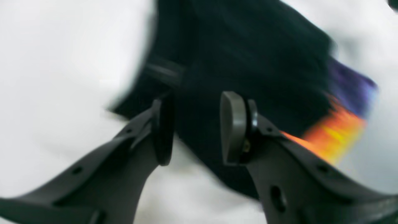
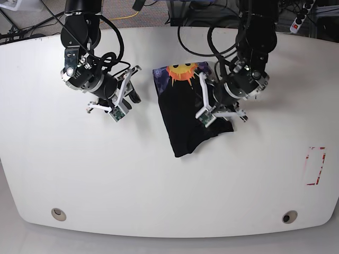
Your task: Fold the T-shirt properly
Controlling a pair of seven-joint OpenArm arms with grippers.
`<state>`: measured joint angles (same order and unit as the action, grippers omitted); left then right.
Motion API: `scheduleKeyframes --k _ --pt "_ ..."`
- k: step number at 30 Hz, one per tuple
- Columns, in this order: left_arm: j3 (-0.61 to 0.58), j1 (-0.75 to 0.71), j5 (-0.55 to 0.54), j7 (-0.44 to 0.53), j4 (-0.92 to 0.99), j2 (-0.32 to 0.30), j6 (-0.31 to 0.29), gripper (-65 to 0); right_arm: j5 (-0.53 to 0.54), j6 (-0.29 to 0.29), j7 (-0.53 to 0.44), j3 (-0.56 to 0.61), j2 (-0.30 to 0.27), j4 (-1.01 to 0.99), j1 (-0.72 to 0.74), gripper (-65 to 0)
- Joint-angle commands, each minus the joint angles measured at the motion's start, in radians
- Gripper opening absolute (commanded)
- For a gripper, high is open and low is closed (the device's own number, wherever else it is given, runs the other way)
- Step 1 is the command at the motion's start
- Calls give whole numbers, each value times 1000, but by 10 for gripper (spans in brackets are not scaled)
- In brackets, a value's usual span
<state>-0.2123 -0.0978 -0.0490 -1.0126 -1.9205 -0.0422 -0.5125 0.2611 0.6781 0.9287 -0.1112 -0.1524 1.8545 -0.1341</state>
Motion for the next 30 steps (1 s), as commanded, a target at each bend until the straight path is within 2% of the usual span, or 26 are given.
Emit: scheduleKeyframes --k 1,7,14,19,23,26,30 --pt "-28 -20 -15 34 -20 0 1 -425 8 -1 -17 -5 -8 6 14 -477" --pt "-39 -99 -15 153 34 -54 1 -425 11 2 -17 -5 -8 4 12 -477" --pt "-34 -33 -15 234 241 -115 2 -425 14 4 -17 -5 -8 6 11 -477" --pt "-32 7 -16 235 250 -115 -1 -425 14 4 -17 -5 -8 12 9 -477" --pt "-32 10 -15 231 123 -115 -2 -425 14 4 -17 -5 -8 29 4 -477" --pt "-19 20 -16 176 31 -124 -2 -425 14 4 -17 -5 -8 41 -6 -477" --pt "57 30 -16 143 -24 -77 1 -422 14 4 -17 -5 -9 49 -9 -477"
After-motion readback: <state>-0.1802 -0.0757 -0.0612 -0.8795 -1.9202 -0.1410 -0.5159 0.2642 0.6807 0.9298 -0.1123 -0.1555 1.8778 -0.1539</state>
